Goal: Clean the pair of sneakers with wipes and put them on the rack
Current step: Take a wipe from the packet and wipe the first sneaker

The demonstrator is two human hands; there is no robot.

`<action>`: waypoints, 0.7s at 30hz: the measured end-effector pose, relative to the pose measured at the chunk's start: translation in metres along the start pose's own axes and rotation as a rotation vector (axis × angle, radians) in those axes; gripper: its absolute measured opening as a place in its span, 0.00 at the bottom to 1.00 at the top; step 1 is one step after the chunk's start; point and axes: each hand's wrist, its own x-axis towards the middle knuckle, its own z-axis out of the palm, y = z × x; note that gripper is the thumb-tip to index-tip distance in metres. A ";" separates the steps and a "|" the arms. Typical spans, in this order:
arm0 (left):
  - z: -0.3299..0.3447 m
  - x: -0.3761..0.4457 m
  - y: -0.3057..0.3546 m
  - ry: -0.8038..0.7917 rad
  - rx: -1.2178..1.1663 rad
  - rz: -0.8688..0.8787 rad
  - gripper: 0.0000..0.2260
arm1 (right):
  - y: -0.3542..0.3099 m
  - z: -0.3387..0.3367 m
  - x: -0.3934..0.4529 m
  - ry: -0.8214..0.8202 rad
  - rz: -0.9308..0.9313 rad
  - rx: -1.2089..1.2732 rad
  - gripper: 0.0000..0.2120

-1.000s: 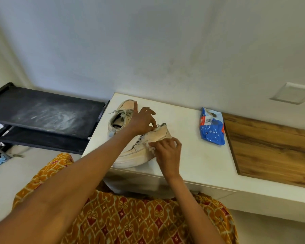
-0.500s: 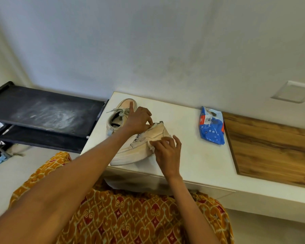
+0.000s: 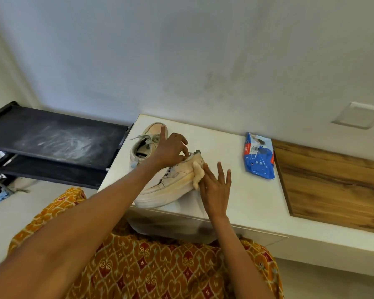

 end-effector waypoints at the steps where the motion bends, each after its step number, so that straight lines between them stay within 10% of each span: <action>1: 0.000 0.000 0.001 -0.004 -0.001 -0.007 0.07 | -0.003 -0.001 0.002 0.013 -0.016 -0.003 0.19; 12: -0.002 -0.001 0.000 -0.023 -0.008 -0.010 0.07 | -0.028 -0.012 -0.002 -0.023 -0.331 0.269 0.13; 21: -0.002 -0.004 0.000 -0.018 -0.038 -0.009 0.07 | -0.024 -0.010 0.014 0.012 -0.064 0.400 0.12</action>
